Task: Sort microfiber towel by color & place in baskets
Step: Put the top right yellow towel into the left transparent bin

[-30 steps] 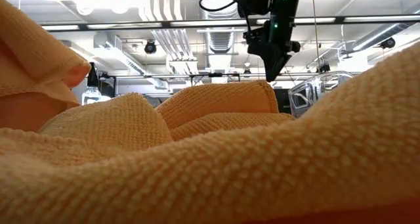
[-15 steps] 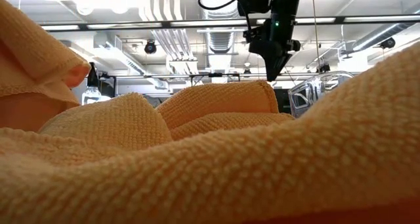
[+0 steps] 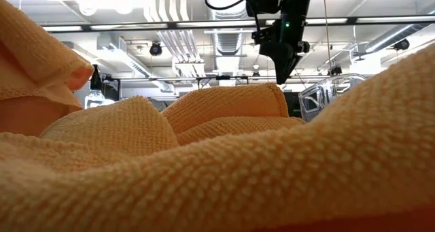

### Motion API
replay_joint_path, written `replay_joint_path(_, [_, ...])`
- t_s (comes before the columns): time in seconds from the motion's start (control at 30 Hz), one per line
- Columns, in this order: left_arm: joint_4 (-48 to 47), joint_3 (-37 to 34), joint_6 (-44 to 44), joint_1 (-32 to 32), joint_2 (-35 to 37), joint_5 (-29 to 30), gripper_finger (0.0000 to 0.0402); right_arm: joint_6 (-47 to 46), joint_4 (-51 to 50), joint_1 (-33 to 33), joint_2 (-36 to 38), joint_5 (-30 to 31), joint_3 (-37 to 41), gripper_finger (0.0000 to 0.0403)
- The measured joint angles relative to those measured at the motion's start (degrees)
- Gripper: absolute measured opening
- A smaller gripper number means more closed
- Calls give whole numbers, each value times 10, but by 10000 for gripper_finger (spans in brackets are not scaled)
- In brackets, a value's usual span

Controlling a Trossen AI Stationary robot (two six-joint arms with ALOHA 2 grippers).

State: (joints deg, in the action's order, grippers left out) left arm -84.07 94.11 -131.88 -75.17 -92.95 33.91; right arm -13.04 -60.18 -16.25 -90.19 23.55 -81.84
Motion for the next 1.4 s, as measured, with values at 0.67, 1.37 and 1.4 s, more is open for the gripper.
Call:
replay_joint_path(0.67, [-10, 0, 86, 51, 14, -110, 174, 13, 0, 0, 0, 0, 0, 68])
replay_joint_path(1.37, [-59, 9, 187, 104, 25, -75, 174, 17, 0, -1, 0, 5, 0, 68])
replay_joint_path(1.4, [-59, 9, 205, 112, 25, -62, 174, 17, 0, -1, 0, 5, 0, 68])
